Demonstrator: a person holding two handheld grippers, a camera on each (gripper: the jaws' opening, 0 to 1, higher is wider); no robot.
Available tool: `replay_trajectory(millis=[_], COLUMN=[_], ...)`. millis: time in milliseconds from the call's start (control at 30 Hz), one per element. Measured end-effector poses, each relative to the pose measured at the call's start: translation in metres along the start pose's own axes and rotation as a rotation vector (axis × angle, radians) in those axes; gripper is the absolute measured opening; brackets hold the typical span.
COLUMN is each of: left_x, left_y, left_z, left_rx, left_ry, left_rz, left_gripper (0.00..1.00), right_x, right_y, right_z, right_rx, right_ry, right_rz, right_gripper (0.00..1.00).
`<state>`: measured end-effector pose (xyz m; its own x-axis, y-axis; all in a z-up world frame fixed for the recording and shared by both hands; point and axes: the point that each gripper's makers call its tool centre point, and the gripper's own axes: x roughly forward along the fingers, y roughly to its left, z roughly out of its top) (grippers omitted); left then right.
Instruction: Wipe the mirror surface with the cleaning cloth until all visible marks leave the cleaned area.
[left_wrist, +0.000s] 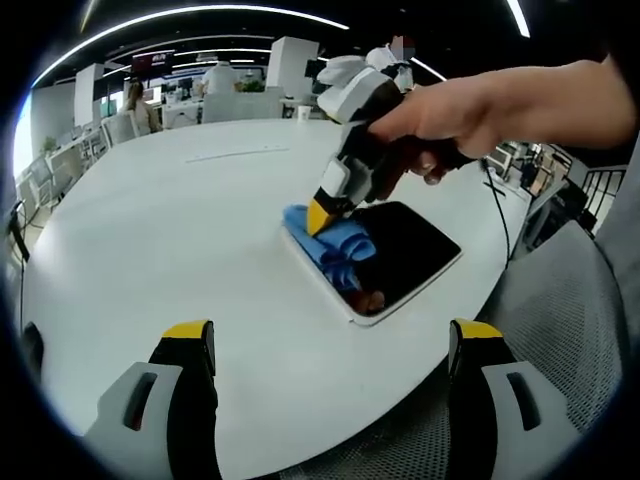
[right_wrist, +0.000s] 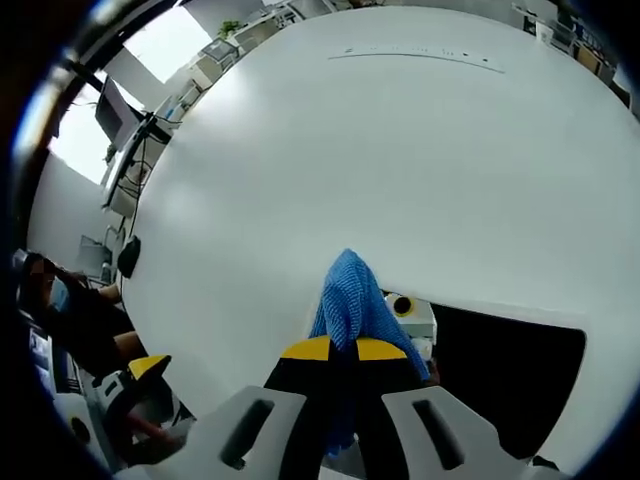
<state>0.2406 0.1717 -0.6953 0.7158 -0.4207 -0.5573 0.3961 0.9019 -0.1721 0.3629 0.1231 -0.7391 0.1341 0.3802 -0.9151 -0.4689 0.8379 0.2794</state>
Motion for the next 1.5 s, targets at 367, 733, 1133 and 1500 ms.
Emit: replay_trajectory(millis=[367,733,1133,1500], left_x=[-0.002,-0.003,-0.003,-0.002], left_y=[-0.001,-0.002,-0.003,-0.001], left_z=[0.0,0.001,0.001,0.002], left_rx=[0.006,0.004,0.007,0.015], left_ry=[0.008,0.011,0.012,0.008], left_rz=[0.003,0.001,0.001,0.007], left_gripper=[0.95,0.94,0.94,0.95], right_x=[-0.004,-0.005,-0.006,-0.007], right_y=[0.005,0.008,0.011,0.008], right_z=[-0.014,-0.022,-0.026,-0.026], right_rx=[-0.007,-0.013,-0.011,0.004], right_ry=[-0.005,-0.003,0.008,-0.002], right_rz=[0.016,0.035,0.037,0.056], right_gripper=[0.01,0.01,0.02,0.01])
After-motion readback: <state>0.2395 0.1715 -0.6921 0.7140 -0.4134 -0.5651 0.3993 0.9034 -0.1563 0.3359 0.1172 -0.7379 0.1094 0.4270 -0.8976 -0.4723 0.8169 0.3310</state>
